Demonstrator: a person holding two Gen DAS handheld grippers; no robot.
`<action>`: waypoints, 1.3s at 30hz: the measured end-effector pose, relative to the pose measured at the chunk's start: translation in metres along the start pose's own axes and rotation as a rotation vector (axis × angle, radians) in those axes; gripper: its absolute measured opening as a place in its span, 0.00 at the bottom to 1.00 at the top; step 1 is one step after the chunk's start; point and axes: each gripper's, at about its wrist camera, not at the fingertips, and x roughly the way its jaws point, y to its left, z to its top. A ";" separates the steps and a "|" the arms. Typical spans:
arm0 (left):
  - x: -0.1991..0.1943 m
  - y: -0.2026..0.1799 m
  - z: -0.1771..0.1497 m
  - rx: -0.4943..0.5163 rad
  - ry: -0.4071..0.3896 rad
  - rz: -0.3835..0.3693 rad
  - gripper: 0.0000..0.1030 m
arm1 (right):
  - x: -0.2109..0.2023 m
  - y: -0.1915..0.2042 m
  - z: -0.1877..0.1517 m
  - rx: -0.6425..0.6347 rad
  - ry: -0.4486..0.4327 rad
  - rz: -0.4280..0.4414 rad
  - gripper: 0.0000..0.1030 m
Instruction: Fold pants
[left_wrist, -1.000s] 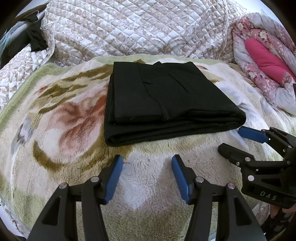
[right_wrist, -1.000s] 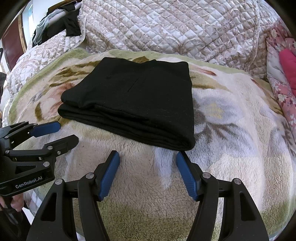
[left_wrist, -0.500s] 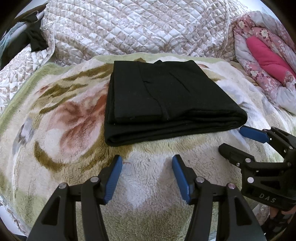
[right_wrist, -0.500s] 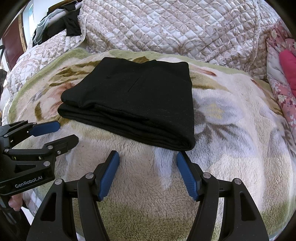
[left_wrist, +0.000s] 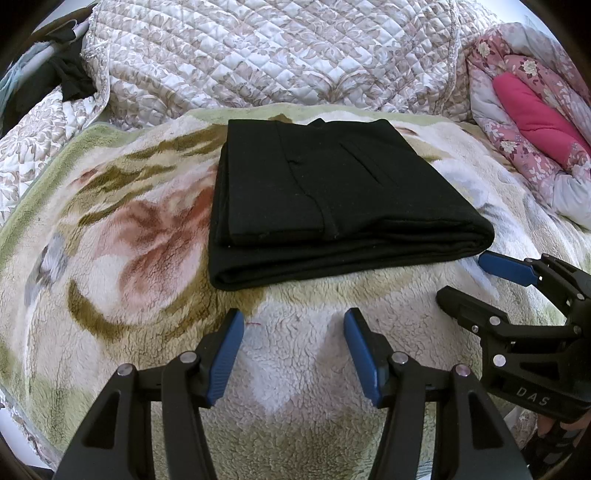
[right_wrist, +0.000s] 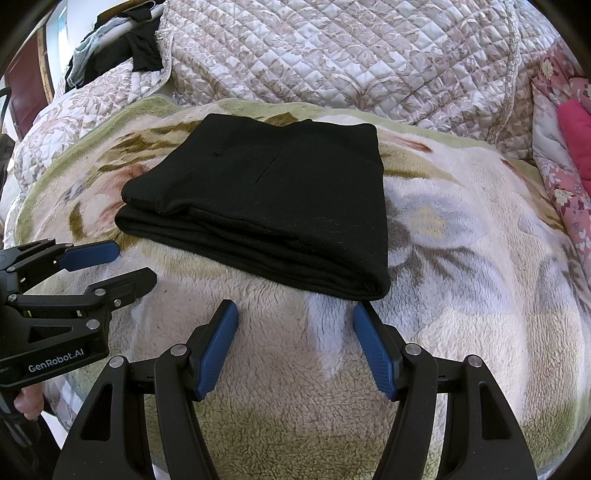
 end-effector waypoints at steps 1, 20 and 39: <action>0.000 0.000 -0.001 0.000 0.000 0.000 0.58 | 0.000 0.000 -0.001 0.000 0.000 0.000 0.64; 0.001 0.002 -0.001 0.000 0.004 -0.001 0.58 | -0.001 0.001 0.000 0.001 -0.001 -0.003 0.64; 0.001 0.003 -0.001 0.001 0.005 0.000 0.58 | -0.001 0.001 0.000 0.000 -0.002 -0.006 0.64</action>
